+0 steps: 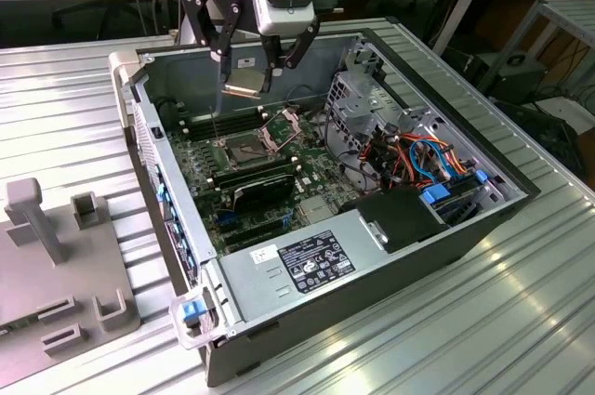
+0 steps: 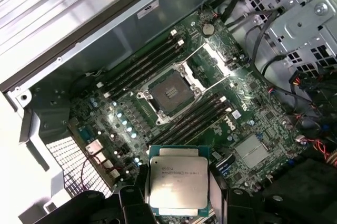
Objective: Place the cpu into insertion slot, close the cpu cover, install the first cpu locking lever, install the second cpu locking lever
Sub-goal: 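Place the cpu into insertion slot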
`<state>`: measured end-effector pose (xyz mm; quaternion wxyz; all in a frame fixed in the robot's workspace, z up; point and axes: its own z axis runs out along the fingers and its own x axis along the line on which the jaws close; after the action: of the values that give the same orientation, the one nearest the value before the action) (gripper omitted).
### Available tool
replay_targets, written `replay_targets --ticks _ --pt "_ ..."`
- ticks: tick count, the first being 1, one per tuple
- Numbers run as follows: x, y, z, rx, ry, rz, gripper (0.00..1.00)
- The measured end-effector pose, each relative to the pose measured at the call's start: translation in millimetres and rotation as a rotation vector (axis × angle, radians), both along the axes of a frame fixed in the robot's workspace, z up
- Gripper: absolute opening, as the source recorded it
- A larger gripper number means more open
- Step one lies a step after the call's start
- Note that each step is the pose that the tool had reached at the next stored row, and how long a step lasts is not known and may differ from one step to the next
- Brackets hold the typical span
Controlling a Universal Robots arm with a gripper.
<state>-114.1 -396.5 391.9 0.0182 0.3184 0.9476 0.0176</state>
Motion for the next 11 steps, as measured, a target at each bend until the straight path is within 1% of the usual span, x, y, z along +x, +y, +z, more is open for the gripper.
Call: replay_targets --ticks 3,11 --pt "0.0 0.0 0.0 0.0000 0.0000 -0.040 0.54" --pt "0.1 0.1 0.0 -0.0001 0.0000 -0.125 0.54"
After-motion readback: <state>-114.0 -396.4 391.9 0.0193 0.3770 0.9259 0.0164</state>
